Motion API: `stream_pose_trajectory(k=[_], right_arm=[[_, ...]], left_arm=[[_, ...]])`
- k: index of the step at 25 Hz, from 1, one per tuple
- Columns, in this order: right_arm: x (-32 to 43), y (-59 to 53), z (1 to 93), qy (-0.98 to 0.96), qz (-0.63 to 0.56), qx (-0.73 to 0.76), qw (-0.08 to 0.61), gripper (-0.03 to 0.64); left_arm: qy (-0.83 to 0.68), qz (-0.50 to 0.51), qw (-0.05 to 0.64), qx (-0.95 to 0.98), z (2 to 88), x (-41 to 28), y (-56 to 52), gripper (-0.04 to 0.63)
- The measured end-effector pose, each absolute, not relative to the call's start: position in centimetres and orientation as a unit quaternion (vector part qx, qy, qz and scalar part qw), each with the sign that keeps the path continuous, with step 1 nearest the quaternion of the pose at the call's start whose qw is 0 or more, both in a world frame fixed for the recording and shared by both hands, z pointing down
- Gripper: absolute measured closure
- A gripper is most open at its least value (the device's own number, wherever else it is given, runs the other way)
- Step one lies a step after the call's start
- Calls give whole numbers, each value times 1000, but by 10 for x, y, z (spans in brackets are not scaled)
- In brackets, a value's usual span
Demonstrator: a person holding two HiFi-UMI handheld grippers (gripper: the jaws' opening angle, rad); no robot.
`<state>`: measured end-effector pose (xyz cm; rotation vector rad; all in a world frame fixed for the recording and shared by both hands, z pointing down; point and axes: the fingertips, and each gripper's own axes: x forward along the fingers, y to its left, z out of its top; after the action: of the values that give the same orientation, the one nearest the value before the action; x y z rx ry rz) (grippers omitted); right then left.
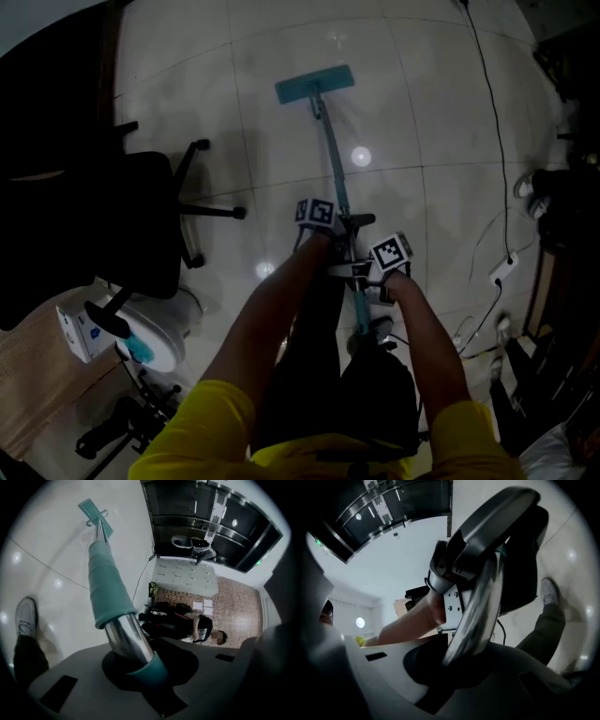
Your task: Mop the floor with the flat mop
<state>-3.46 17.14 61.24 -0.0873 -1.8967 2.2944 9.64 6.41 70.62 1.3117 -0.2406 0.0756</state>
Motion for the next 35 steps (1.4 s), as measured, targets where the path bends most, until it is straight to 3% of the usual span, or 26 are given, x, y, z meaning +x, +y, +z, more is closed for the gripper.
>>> stream_pose_trajectory(k=[6, 11, 14, 20, 29, 35], right_arm=[[-19, 245, 570, -589, 805, -60, 38, 566], [46, 424, 505, -525, 841, -55, 116, 565], [69, 474, 463, -522, 839, -80, 134, 558], [52, 423, 480, -555, 807, -141, 143, 525], [-13, 252, 622, -646, 753, -53, 113, 558], [-11, 304, 588, -590, 798, -81, 93, 568]], left_arm=[[-87, 51, 789, 606, 685, 125, 139, 508], [-41, 53, 853, 518, 617, 188, 330, 509], [-55, 29, 868, 493, 581, 208, 388, 526], [-92, 4, 843, 530, 601, 187, 322, 509], [-117, -14, 772, 625, 708, 113, 134, 505], [-132, -20, 778, 614, 689, 117, 179, 503]])
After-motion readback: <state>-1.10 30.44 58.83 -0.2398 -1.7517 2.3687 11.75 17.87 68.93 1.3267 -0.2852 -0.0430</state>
